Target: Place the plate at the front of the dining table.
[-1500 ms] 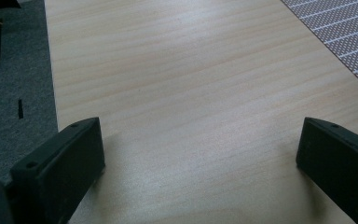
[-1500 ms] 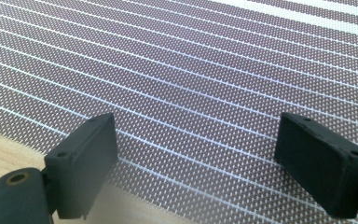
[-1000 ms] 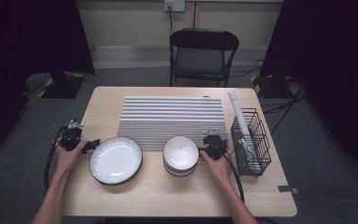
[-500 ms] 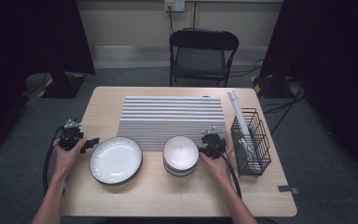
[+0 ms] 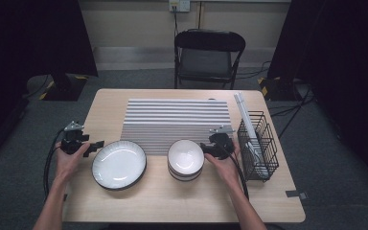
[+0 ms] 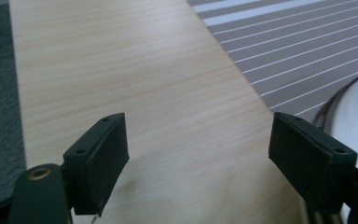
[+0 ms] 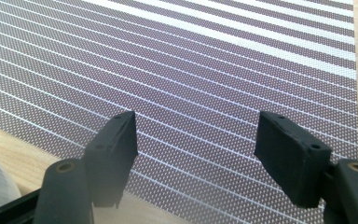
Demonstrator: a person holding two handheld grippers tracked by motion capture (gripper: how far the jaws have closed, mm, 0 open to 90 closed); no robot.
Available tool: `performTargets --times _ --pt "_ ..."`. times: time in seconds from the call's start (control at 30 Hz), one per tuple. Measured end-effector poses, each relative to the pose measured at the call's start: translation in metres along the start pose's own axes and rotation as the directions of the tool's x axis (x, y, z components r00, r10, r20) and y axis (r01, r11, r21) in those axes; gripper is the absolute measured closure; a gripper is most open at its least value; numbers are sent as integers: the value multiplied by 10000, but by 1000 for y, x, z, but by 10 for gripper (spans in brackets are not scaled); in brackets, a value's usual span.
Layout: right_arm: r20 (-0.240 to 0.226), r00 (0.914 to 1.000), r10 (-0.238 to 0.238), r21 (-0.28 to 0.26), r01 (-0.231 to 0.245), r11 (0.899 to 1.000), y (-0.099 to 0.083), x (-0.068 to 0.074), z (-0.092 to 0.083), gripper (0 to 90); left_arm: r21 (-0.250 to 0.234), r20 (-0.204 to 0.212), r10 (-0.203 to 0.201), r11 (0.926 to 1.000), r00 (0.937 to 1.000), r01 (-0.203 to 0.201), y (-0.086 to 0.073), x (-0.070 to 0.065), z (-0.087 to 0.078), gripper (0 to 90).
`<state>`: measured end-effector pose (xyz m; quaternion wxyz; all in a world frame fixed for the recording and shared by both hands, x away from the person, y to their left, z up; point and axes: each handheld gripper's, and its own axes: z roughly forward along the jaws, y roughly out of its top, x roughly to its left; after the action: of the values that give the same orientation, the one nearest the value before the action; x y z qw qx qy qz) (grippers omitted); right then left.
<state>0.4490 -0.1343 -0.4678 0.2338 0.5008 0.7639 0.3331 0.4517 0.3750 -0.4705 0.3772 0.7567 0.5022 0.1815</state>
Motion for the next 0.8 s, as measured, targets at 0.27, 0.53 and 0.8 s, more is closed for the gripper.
performTargets --times 0.27,0.53,0.8 --pt "-535 9984 200 -169 -209 9996 10 -1 -10 333 -333 299 223 9992 9993 -213 6 -12 -13 187" --pt "-673 9977 -43 -715 -5 9974 34 3 -21 379 -477 613 492 9978 9969 -463 12 -22 -18 183" --pt "-793 9961 -373 -1210 275 9923 55 14 -29 404 -605 1143 448 9974 9924 -380 13 -27 -22 216"
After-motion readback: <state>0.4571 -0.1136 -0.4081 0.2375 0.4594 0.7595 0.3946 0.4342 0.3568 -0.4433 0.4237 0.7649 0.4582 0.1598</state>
